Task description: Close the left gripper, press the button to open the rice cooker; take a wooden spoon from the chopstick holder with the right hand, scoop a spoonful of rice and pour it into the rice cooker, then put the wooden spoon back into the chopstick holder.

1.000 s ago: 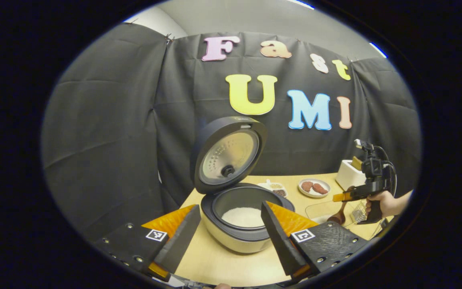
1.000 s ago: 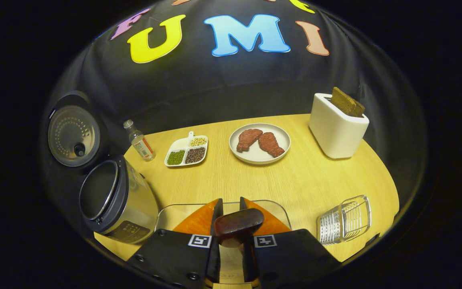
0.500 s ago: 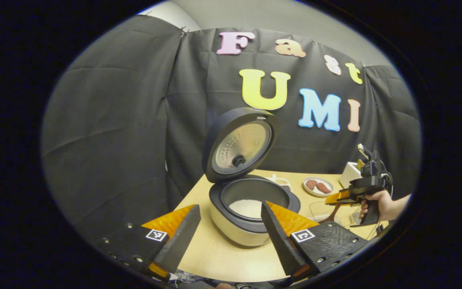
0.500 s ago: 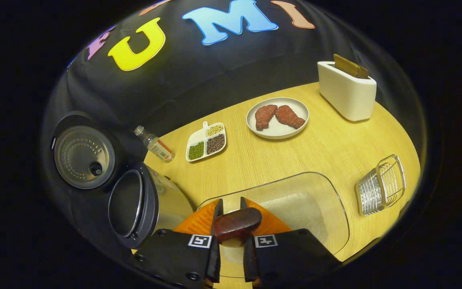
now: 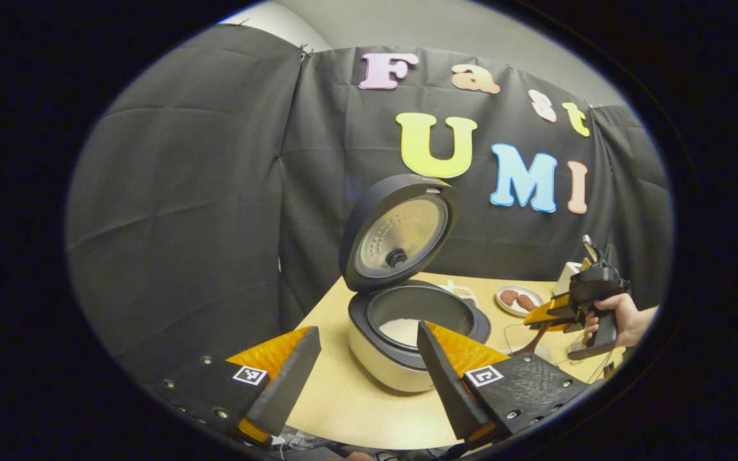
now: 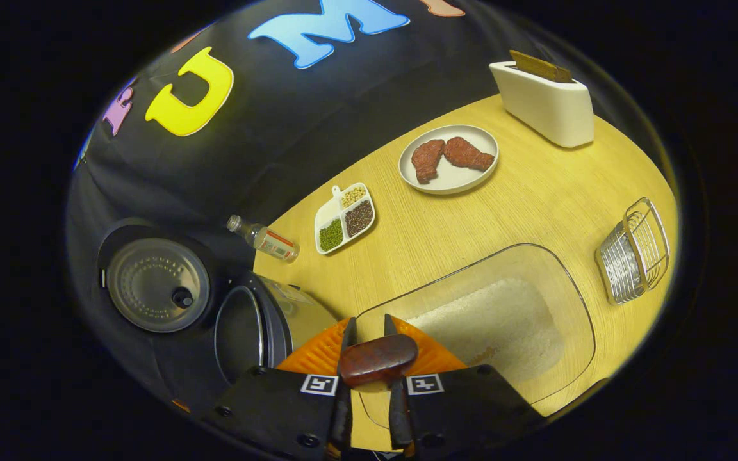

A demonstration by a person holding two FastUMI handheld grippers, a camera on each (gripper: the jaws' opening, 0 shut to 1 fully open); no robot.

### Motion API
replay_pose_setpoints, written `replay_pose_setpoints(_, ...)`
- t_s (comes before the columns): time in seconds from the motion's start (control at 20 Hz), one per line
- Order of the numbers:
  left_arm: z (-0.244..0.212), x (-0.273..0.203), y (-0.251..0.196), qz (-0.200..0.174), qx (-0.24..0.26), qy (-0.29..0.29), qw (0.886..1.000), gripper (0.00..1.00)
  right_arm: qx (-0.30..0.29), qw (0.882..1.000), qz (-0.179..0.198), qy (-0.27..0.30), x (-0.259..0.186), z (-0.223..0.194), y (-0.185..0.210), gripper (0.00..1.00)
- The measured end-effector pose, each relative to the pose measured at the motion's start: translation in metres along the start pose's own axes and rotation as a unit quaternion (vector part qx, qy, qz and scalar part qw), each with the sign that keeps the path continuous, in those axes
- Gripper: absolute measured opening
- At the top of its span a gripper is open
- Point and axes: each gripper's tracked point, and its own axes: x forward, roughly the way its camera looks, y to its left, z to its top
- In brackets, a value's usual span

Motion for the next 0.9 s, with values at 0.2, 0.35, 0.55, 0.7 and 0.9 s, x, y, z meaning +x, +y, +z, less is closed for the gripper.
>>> replay_pose_setpoints(0.2, 0.01, 0.004, -0.006, -0.003, 0.031, -0.004, 1.0, 0.94, 0.039, 0.999, 0.008, -0.008, -0.013, 0.007, -0.018, 0.25)
replay_pose_setpoints(0.35, 0.02, 0.01, -0.015, -0.01, 0.059, -0.011, 0.998, 0.94, 0.085, 0.996, 0.013, -0.015, -0.024, 0.017, -0.036, 0.24)
replay_pose_setpoints(0.55, 0.027, 0.014, -0.03, -0.037, 0.043, -0.012, 0.998, 0.94, 0.151, 0.988, 0.024, -0.034, -0.047, 0.036, -0.058, 0.25)
replay_pose_setpoints(0.7, 0.031, 0.019, -0.034, -0.043, 0.044, -0.02, 0.998, 0.94, 0.207, 0.977, 0.033, -0.049, -0.061, 0.052, -0.072, 0.25)
replay_pose_setpoints(0.9, 0.032, 0.024, -0.032, -0.046, 0.044, -0.019, 0.998, 0.94, 0.279, 0.957, 0.056, -0.057, -0.077, 0.068, -0.074, 0.24)
